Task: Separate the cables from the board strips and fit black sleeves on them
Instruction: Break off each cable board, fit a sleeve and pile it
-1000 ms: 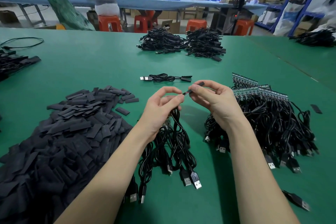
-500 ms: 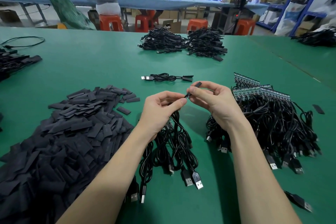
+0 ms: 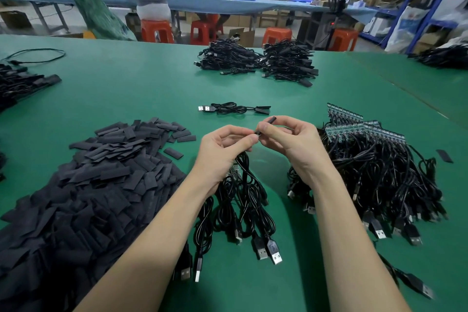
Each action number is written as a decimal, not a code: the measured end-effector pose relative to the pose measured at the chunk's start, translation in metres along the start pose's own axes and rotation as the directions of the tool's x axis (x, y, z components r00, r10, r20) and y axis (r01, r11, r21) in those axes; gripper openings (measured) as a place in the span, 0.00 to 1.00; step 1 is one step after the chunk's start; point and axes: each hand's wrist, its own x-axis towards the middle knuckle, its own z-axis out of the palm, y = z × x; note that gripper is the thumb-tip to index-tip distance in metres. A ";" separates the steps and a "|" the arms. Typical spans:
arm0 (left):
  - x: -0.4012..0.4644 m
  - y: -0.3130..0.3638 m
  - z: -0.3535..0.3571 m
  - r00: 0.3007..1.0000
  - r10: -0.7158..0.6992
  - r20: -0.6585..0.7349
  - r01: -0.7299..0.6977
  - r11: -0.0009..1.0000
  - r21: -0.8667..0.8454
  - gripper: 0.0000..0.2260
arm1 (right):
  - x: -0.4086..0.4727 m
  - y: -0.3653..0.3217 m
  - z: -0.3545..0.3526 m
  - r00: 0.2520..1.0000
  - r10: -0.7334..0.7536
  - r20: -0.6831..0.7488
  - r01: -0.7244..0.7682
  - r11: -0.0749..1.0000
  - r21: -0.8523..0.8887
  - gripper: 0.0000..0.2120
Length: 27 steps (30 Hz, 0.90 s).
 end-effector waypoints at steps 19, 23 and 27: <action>-0.001 0.003 -0.003 0.988 -0.105 0.116 0.128 0.968 -0.216 0.13 | -0.004 0.002 -0.001 0.988 0.105 0.115 -0.131 0.961 0.246 0.07; -0.001 0.004 -0.002 0.989 -0.114 0.098 0.136 0.959 -0.248 0.08 | -0.003 0.003 0.004 0.996 0.056 0.074 -0.070 0.979 0.190 0.11; 0.001 0.005 -0.001 0.988 -0.148 0.055 0.158 0.931 -0.328 0.04 | -0.001 0.009 0.020 0.993 -0.114 -0.029 0.117 0.980 0.160 0.13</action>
